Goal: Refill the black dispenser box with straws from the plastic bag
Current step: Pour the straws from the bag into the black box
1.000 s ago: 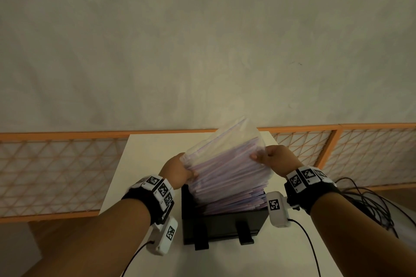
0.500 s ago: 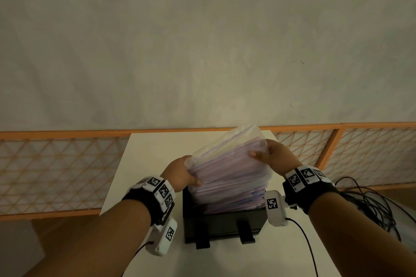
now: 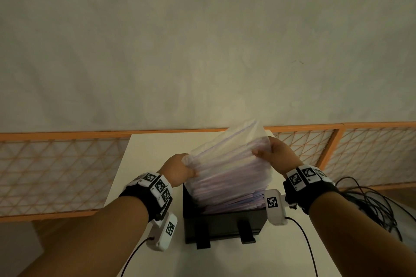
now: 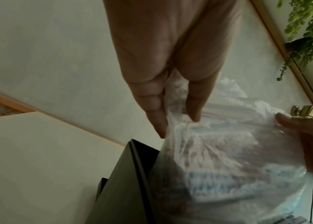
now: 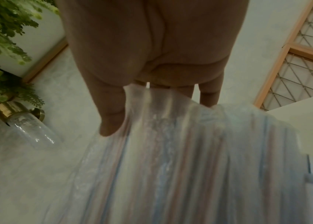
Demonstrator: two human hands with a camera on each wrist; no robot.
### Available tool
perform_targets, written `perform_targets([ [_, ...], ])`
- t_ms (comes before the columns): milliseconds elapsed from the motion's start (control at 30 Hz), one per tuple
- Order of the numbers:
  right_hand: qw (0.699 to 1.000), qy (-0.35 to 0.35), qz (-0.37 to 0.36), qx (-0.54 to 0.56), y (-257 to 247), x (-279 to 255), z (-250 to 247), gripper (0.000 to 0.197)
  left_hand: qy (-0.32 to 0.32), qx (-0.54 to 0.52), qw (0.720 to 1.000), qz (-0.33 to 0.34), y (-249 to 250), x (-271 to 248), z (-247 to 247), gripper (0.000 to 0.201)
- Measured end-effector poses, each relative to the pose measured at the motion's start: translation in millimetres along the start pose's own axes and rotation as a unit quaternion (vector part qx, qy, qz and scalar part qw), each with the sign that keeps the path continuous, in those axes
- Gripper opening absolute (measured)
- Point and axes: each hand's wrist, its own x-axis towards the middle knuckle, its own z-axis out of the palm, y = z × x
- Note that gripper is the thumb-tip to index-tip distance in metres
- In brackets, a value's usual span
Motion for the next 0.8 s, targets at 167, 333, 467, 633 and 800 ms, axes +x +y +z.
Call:
perform_targets([
  [167,1.0,0.014,-0.001,-0.011,1.9,2.4,1.3,0.015,0.004,0.04,0.999,0.013,5.6,-0.4,-1.1,0.02],
  [333,0.999,0.0,-0.008,0.034,3.6,6.4,2.8,0.04,-0.014,-0.06,0.998,-0.017,8.4,-0.2,-2.6,0.018],
  [467,0.997,0.024,-0.003,0.073,1.9,5.2,3.4,0.019,-0.004,-0.044,0.999,-0.026,3.9,3.3,-5.0,0.043],
  [633,0.996,0.031,0.009,0.081,1.2,4.7,2.0,0.011,-0.008,-0.049,0.999,-0.01,3.7,2.3,-4.2,0.053],
  [800,0.992,0.024,-0.001,0.127,0.9,7.5,2.4,0.023,-0.004,-0.081,0.997,0.009,7.5,0.7,-5.9,0.04],
])
